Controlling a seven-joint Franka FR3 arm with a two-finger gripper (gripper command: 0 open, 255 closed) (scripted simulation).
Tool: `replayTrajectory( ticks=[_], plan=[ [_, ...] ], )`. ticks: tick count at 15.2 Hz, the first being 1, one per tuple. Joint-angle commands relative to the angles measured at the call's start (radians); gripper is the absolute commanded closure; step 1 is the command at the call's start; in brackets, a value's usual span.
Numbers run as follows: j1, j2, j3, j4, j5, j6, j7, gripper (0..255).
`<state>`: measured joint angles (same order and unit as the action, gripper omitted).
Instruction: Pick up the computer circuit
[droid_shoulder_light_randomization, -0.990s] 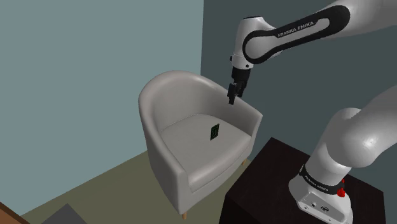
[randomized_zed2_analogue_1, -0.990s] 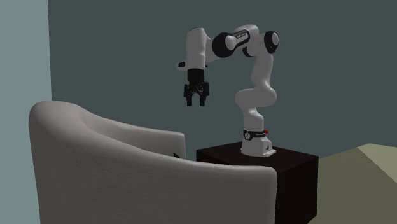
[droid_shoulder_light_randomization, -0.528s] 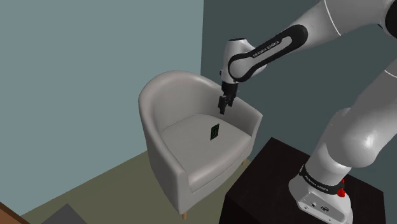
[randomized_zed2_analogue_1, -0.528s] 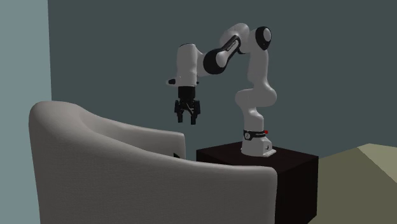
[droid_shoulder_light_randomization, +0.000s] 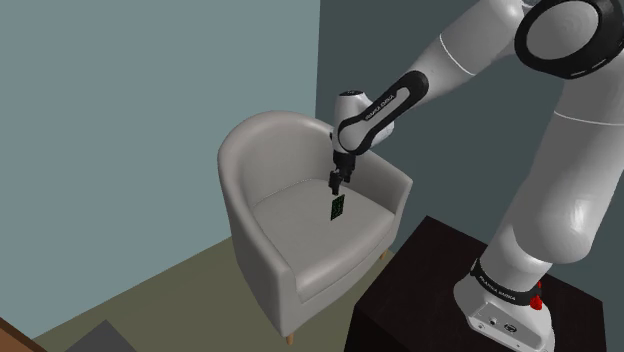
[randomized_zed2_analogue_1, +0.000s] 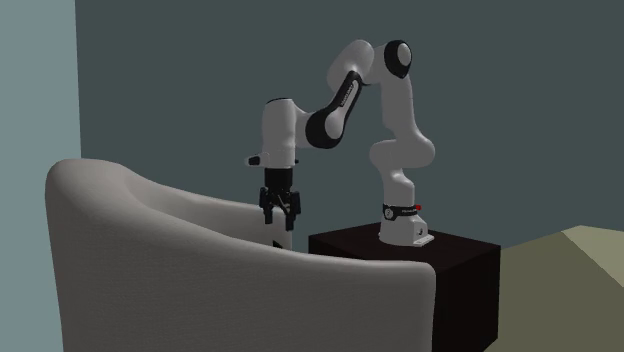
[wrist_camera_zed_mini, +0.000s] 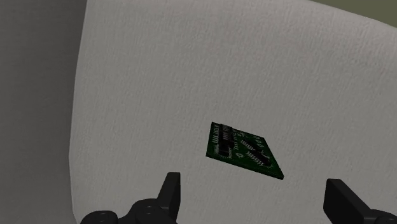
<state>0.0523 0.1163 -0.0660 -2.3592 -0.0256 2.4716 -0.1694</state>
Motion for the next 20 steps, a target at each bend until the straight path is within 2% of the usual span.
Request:
replayTrajectory(
  ticks=[1, 7, 9, 10, 20],
  plan=[
    [0.002, 0.040, 0.002, 0.014, 0.002, 0.026, 0.001, 0],
    [0.000, 0.117, 0.004, 0.007, 0.007, 0.110, -0.001, 0],
    [0.000, 0.117, 0.004, 0.007, 0.007, 0.110, -0.001, 0],
    [0.000, 0.115, 0.004, 0.005, 0.007, 0.110, -0.001, 255],
    [0.001, 0.105, 0.004, 0.007, 0.006, 0.097, -0.001, 255]
  ],
)
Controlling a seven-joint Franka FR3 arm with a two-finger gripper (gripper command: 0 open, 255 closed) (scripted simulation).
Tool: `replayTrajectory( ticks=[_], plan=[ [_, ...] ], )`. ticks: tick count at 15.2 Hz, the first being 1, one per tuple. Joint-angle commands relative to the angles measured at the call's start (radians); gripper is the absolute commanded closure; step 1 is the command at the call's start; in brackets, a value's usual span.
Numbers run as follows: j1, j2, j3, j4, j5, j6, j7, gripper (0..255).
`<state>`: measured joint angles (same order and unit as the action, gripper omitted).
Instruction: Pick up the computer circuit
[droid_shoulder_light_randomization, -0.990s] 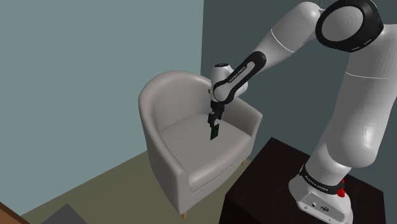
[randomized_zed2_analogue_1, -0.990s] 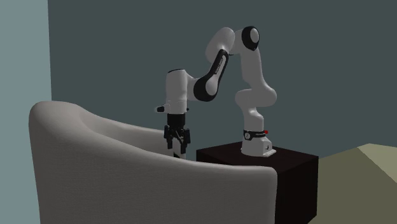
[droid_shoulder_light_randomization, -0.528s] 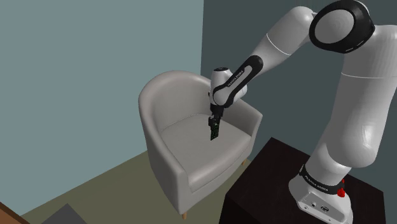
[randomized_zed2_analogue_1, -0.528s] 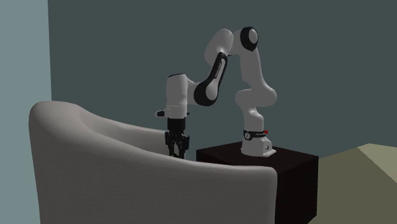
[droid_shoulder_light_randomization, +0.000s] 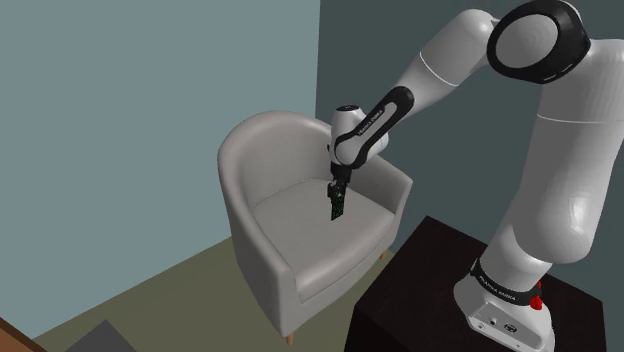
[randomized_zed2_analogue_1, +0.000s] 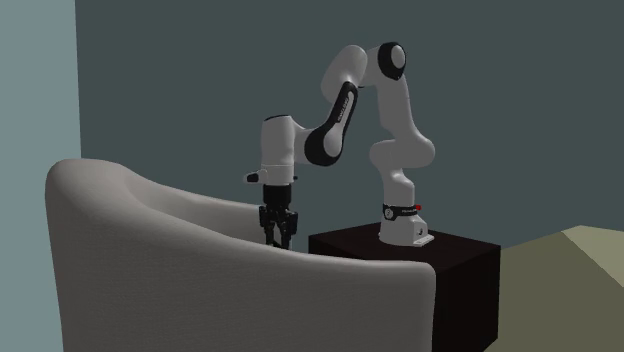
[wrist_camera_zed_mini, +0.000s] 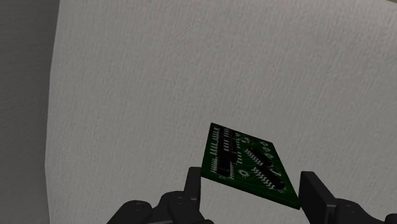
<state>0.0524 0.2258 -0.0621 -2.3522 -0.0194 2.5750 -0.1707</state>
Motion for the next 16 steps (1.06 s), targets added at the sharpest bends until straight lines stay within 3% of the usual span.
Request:
replayTrajectory(
  ticks=[1, 16],
  plan=[
    [0.001, -0.017, 0.000, 0.001, -0.001, -0.019, 0.001, 255],
    [0.003, -0.159, -0.003, 0.030, -0.010, -0.190, 0.004, 255]
  ],
)
